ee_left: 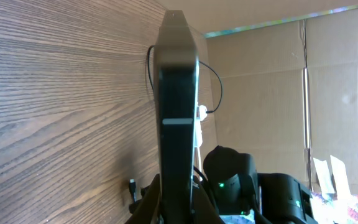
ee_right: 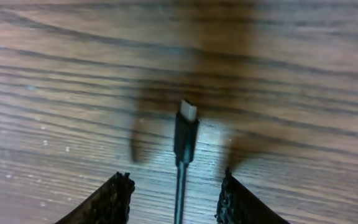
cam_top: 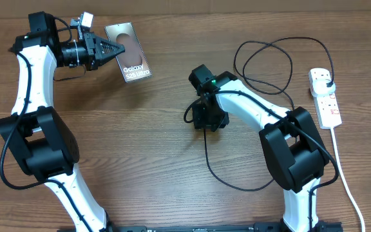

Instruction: Plug charger to phone and switch on socket

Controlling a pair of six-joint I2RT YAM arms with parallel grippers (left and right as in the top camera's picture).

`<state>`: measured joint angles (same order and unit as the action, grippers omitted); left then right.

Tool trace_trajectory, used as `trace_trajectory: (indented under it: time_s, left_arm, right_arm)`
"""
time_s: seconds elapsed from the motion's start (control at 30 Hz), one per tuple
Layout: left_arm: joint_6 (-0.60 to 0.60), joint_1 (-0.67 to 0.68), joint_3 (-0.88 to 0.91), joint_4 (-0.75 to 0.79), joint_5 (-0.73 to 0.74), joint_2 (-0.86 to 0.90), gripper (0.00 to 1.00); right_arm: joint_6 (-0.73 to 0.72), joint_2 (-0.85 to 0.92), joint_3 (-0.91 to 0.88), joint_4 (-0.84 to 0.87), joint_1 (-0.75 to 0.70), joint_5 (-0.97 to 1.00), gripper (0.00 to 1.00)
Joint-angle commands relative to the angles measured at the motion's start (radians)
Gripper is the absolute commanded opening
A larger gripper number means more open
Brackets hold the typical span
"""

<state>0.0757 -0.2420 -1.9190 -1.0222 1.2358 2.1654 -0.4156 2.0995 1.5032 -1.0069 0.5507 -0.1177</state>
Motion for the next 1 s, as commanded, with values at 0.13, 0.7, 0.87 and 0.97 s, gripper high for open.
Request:
trace_trajectory:
  time_s: [0.13, 0.7, 0.87, 0.97]
  left_arm:
    - [0.006, 0.006, -0.002, 0.001, 0.035, -0.038, 0.04]
    - [0.007, 0.006, -0.002, -0.003, 0.038, -0.038, 0.04]
    - [0.006, 0.006, -0.002, -0.022, 0.040, -0.038, 0.04]
    - [0.006, 0.006, -0.002, -0.021, 0.070, -0.038, 0.04]
  right_arm:
    - [-0.025, 0.056, -0.002, -0.001, 0.004, 0.032, 0.39]
    - [0.209, 0.055, 0.040, 0.140, -0.003, -0.288, 0.04]
    - [0.291, -0.036, 0.043, 0.134, -0.042, -0.560, 0.04]
    - [0.305, -0.156, 0.043, 0.096, -0.067, -0.612, 0.04]
